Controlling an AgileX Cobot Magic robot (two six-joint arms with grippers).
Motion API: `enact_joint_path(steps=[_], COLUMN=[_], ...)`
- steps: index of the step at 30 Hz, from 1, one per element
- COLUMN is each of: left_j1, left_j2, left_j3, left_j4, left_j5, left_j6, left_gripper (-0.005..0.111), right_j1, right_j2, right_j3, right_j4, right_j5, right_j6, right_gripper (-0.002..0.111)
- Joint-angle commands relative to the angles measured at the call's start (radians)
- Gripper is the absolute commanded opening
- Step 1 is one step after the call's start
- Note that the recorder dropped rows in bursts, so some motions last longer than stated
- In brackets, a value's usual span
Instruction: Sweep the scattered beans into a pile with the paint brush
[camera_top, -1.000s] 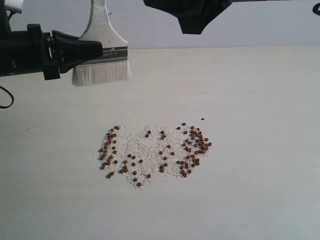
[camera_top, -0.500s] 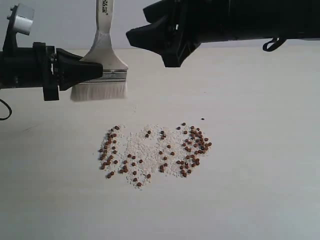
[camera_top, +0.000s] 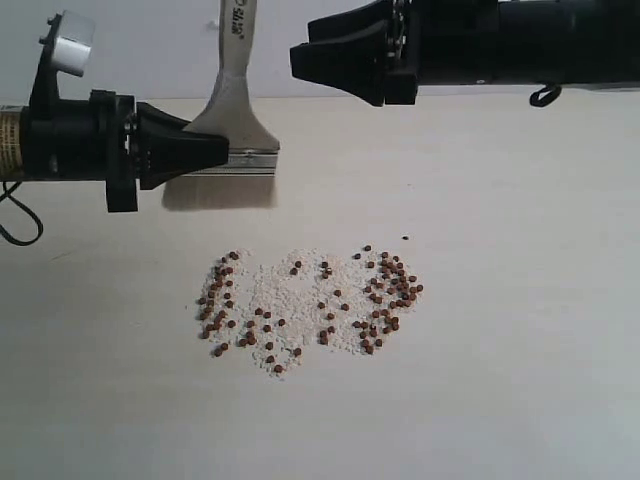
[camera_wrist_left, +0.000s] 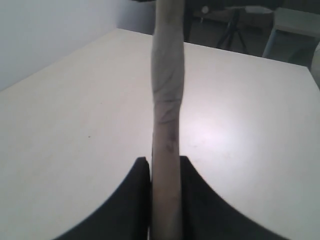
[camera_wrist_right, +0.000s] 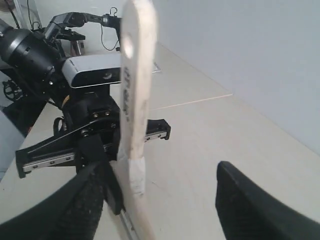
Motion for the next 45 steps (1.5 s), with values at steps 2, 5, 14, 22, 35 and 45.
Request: enact_joint_path(steps=[2,5,14,22,35,45], left_j1=[-0.018,-0.024,-0.086,-0.094,-0.115,-0.143], left_j2=[-0.003,-0.003,-0.003,-0.002,0.016,0.016], left_j3=[-0.006,-0.006,-0.006,-0.006,-0.006,-0.006], left_j4=[-0.04,-0.053,-0.091,-0.097,-0.144,-0.186], left_j5=[-0.018,-0.018,-0.018,-0.018,-0.018,-0.018], left_j6=[0.012,0.012,0.049,0.052,0.077,0.082], left_gripper=[0.0,0.0,0.0,0.0,0.0,0.0], right_j1=[-0.004,0.002,0.041,0.046,0.046,0.069], right_j2=[0.042,0.041,0.03,-0.028,-0.028,-0.028], right_j3=[-0.02,-0.02,-0.02,-0.02,-0.02,-0.02], right_j4=[-0.004,-0.03,-0.038,-0.015,0.01,0.01], right_j5=[0.021,0.021,0.021,0.021,0.021,0.021], right_j6=[0.018,0.026,0.05,0.072,0.102,0.114], right_gripper=[0.06,0.06,0.06,0.059,0.059,0.052])
